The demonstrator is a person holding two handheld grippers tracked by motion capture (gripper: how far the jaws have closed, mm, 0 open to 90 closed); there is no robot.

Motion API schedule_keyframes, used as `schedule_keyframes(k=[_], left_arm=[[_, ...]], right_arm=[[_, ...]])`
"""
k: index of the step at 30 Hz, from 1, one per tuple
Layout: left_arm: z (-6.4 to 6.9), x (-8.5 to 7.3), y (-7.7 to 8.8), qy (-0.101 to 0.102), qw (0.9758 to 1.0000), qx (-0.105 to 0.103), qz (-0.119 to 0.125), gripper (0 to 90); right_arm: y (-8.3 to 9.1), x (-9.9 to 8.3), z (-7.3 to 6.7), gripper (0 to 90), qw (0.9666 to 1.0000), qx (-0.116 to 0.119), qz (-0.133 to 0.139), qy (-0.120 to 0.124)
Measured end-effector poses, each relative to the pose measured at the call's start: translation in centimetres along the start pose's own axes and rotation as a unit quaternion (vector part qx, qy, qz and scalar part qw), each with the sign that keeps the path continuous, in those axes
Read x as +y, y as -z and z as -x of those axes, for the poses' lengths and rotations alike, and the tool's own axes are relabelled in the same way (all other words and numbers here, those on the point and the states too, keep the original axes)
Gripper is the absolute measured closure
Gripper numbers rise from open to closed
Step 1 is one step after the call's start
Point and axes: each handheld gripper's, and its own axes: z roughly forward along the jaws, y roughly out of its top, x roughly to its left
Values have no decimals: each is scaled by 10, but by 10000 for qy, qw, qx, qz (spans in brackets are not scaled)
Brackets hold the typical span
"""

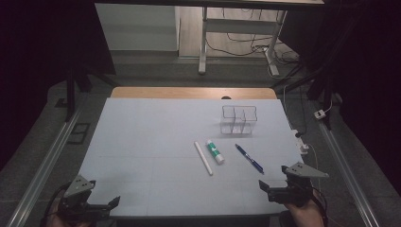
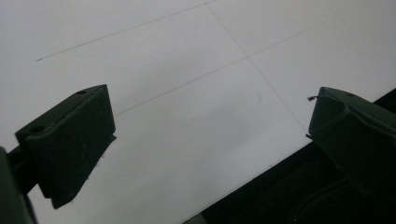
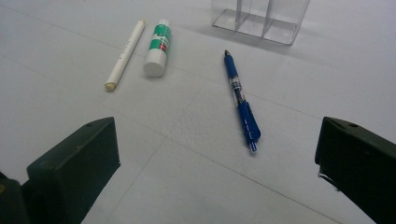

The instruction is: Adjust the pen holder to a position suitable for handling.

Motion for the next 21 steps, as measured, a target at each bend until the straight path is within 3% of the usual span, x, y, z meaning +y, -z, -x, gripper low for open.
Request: schedule_keyframes(k=[6, 21], left_arm=[[-5, 0, 1, 80, 9994, -347, 49, 14], [-1, 0, 0, -106, 9994, -315, -7, 7]], right_arm=[[0, 0, 1, 0, 9999, 115, 14, -11], [-1, 1, 1, 0, 9997, 223, -34, 3]])
